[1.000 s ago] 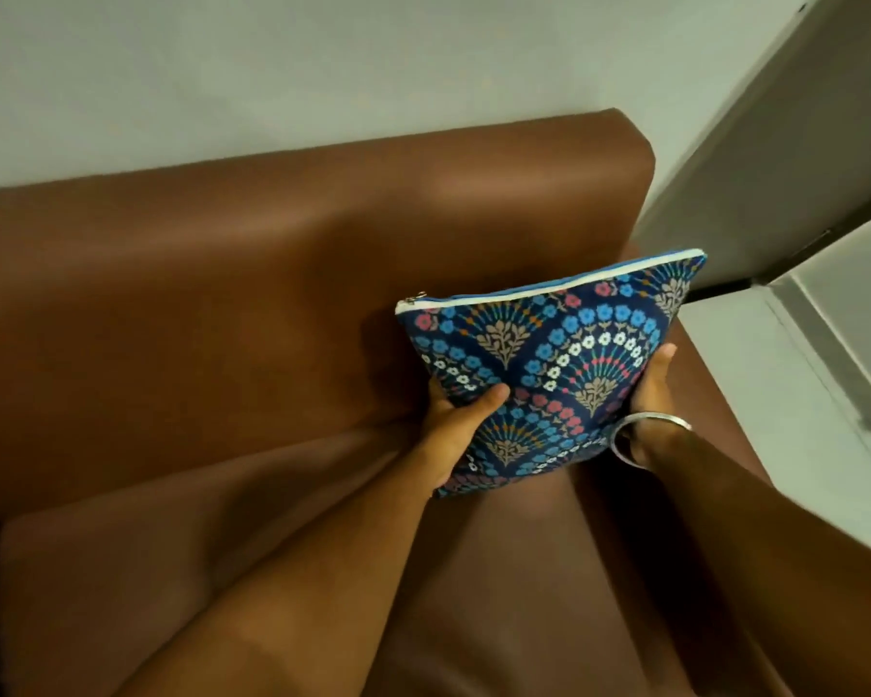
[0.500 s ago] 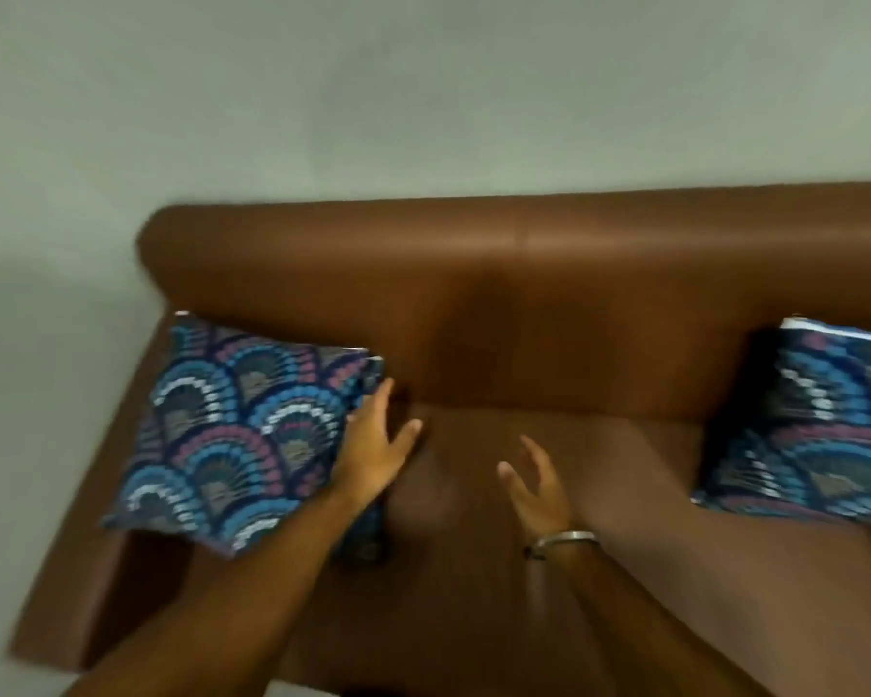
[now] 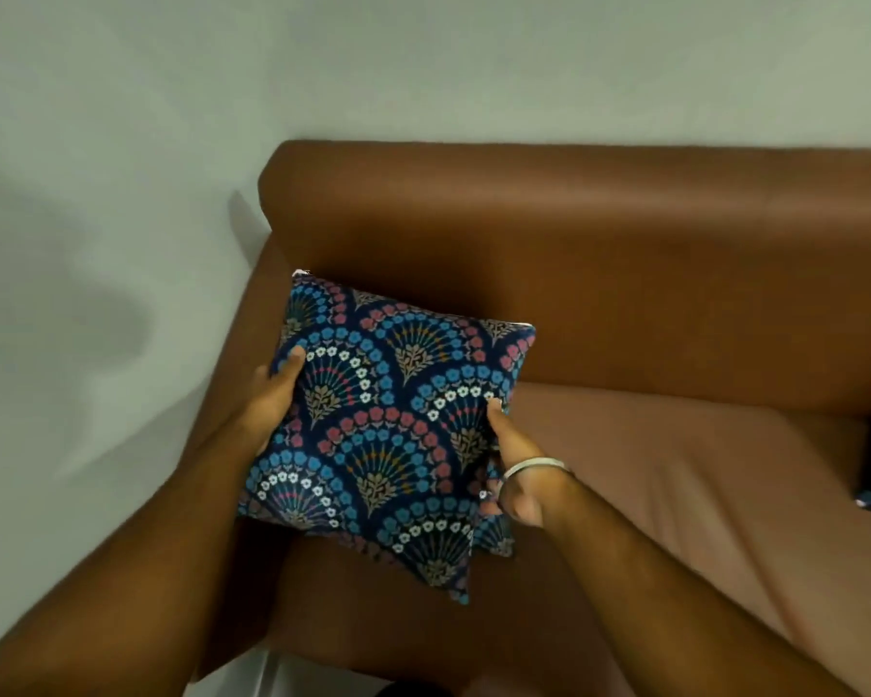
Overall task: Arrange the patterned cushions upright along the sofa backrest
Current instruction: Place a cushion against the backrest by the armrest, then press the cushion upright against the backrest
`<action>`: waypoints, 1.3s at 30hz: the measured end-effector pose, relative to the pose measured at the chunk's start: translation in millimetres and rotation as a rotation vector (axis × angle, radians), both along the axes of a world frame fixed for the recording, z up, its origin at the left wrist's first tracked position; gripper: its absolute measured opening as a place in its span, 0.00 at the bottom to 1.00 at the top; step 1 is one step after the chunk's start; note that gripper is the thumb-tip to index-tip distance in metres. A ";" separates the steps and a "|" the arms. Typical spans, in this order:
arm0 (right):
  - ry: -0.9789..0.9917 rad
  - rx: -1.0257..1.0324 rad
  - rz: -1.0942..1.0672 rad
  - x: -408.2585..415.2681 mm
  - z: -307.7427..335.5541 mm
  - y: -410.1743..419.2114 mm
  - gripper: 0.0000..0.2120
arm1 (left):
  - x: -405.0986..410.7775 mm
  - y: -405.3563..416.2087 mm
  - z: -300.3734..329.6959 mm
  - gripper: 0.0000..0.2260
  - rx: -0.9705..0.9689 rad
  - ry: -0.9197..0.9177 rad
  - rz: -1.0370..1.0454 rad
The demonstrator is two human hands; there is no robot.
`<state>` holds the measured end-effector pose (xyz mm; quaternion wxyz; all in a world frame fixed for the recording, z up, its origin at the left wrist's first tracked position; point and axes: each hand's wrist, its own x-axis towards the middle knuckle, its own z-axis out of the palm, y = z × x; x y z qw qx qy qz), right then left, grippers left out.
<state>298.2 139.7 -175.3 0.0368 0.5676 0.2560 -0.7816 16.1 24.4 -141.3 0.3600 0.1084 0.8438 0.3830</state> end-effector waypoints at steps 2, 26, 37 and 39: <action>0.049 0.013 -0.051 19.3 20.0 -5.2 0.38 | 18.2 -1.5 19.1 0.30 0.063 0.050 0.019; -0.348 0.865 -0.322 346.9 -62.4 192.2 0.31 | 375.0 207.9 -94.6 0.28 0.319 -0.281 -0.230; -0.140 0.395 -0.005 100.8 -66.9 17.9 0.30 | 85.8 53.7 -77.6 0.28 -0.130 0.350 0.135; -0.101 0.364 -0.013 46.3 -75.1 19.7 0.28 | 16.8 53.4 -88.6 0.29 -0.140 0.301 0.105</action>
